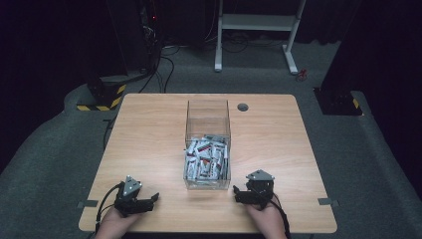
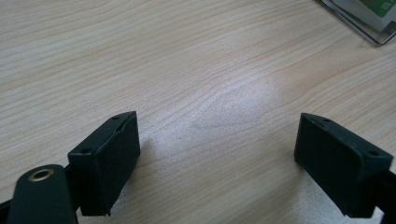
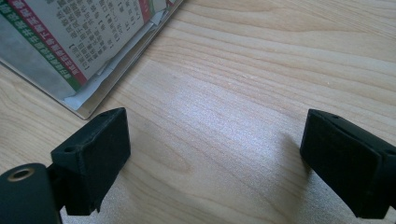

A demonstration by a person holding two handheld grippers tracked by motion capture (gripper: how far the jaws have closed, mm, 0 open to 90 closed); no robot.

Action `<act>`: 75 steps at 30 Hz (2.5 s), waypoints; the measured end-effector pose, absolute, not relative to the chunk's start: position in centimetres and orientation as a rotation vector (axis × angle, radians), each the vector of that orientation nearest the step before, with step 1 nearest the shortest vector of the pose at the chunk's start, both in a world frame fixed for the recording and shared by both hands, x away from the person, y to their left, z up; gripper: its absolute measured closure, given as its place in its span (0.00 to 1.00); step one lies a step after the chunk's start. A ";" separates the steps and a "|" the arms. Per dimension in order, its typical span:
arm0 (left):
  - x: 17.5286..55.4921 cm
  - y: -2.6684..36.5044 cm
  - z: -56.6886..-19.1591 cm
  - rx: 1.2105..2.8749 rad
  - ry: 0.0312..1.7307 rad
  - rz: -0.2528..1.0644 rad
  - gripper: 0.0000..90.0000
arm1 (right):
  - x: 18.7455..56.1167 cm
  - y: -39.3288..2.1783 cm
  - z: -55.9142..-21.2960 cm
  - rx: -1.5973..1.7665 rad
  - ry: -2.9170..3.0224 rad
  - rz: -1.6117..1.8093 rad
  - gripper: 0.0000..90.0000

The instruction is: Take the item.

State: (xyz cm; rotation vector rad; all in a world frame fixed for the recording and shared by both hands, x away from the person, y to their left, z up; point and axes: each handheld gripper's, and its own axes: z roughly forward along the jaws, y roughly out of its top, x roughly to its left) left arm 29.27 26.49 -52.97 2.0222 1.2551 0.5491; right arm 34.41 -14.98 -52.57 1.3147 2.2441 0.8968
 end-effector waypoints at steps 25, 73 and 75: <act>29.3 26.5 -53.0 2.023 1.253 0.548 0.16 | 34.3 -15.4 -52.5 1.311 2.253 0.912 0.10; 29.3 26.5 -53.0 2.025 1.251 0.545 0.16 | 33.3 -17.0 -50.3 1.187 2.154 1.069 0.13; 29.3 26.5 -53.0 2.025 1.251 0.544 0.16 | 33.3 -17.1 -50.3 1.183 2.149 1.073 0.13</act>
